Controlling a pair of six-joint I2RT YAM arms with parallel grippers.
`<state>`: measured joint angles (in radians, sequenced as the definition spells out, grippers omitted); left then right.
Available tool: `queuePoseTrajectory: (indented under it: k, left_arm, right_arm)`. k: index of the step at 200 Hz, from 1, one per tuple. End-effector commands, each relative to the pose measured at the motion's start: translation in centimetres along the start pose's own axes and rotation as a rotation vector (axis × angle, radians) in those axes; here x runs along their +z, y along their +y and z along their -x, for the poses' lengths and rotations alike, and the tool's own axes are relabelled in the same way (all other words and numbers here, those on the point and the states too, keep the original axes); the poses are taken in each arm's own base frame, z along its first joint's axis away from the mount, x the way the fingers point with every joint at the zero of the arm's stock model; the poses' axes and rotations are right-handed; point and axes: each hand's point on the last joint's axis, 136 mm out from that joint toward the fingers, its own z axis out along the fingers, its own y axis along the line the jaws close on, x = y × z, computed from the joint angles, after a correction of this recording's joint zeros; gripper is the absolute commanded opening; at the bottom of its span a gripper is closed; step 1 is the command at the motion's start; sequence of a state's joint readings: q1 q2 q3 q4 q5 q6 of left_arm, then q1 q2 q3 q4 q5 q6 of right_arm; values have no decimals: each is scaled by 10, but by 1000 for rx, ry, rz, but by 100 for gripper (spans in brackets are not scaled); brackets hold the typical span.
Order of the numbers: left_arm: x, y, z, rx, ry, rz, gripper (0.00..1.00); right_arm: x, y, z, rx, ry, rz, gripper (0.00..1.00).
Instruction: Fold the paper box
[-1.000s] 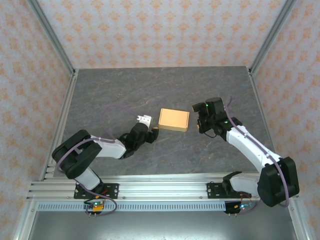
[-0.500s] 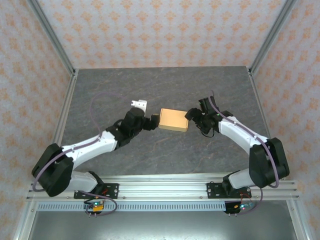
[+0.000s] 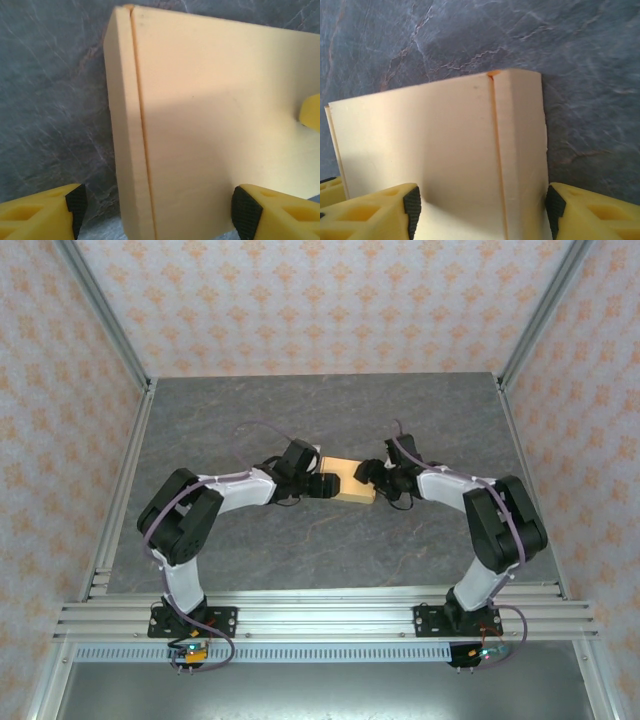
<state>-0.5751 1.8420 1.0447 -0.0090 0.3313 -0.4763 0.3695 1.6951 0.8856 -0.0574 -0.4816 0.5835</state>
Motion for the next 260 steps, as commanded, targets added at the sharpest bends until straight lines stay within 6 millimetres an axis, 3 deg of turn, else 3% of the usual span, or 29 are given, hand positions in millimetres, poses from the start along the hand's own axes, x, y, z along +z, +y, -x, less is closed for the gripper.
queuePoseTrajectory:
  k: [1,27,49,70,87,108,134,144,159,175,193,213,226,245,260]
  left_arm:
    - [-9,-16,12,-47,-20,-70,77]
    - [-28,-12,15,-50,-60,-65,77]
    - [-42,-5,14,-93,-69,-49,79]
    - [-58,13,15,-112,-101,26,82]
    - [-73,27,19,-109,-136,94,91]
    - [-106,46,31,-53,-178,223,99]
    - [-173,68,49,19,-338,416,100]
    - [-203,80,54,44,-419,509,100]
    - [-244,95,55,81,-535,624,100]
    - [-268,112,45,116,-625,707,100]
    - [-268,127,27,157,-685,740,100]
    - [-254,147,14,260,-693,833,100]
    - [-254,174,9,202,-724,961,100]
    - [-223,194,12,200,-662,899,100]
    - [-213,208,17,172,-658,880,100]
  right_arm:
    - [5,27,13,-74,-5,117,66]
    - [12,43,16,-88,11,193,65]
    - [11,44,23,-99,-16,180,67]
    - [1,42,28,-124,-61,151,72]
    - [-16,37,33,-157,-115,101,80]
    - [-54,34,42,-193,-239,53,84]
    - [-136,35,57,-282,-490,-3,95]
    - [-168,27,60,-311,-592,-56,100]
    - [-211,11,64,-330,-732,-153,99]
    - [-246,-10,65,-345,-859,-276,99]
    - [-255,-38,62,-439,-920,-434,99]
    - [-231,-70,58,-488,-950,-537,99]
    - [-220,-78,59,-465,-981,-531,99]
    - [-212,-98,70,-391,-1026,-530,99]
    - [-196,-114,84,-382,-1018,-447,99]
